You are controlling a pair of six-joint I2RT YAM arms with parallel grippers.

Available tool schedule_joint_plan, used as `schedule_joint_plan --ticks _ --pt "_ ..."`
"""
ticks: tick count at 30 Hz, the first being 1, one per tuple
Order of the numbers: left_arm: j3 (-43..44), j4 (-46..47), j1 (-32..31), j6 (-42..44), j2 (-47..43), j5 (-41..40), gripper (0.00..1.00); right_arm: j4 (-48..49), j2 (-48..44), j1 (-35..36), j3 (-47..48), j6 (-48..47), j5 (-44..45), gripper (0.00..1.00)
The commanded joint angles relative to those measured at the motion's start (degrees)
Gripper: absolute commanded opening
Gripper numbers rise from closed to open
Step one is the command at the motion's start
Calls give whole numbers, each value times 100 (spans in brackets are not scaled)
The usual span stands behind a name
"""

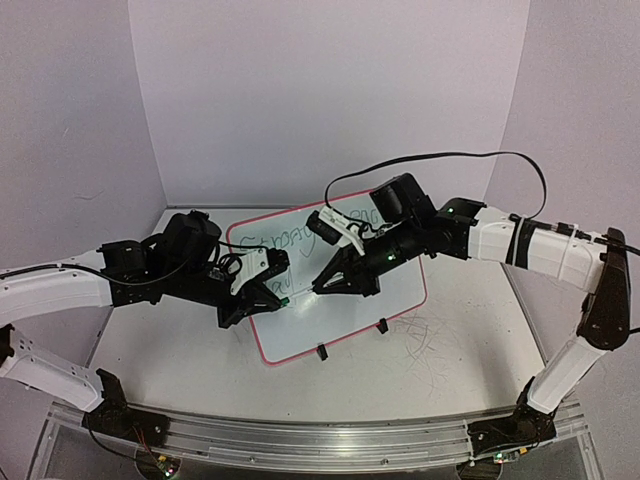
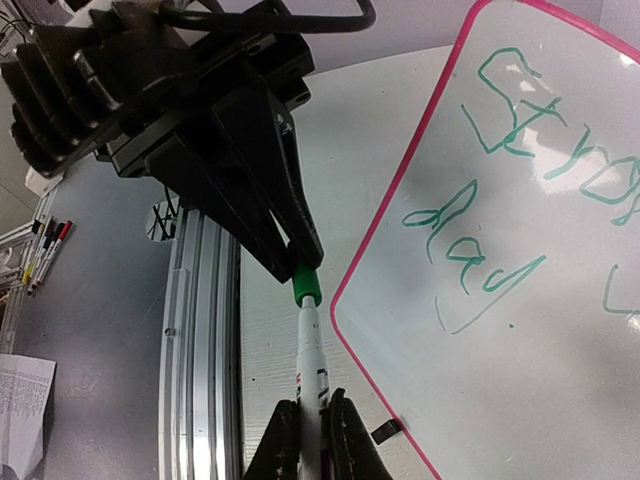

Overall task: Write a sentence on the whiteboard
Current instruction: Insert the whiteboard marker without the cap into the whiteboard marker.

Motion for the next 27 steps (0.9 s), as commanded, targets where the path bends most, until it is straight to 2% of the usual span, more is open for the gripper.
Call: schedule_joint_plan --ticks 1,27 --pt "345 6 -35 121 -3 -20 0 97 172 2 102 -33 -241 0" --pt "644 -29 -121 208 110 154 0 536 644 141 127 -11 -893 0"
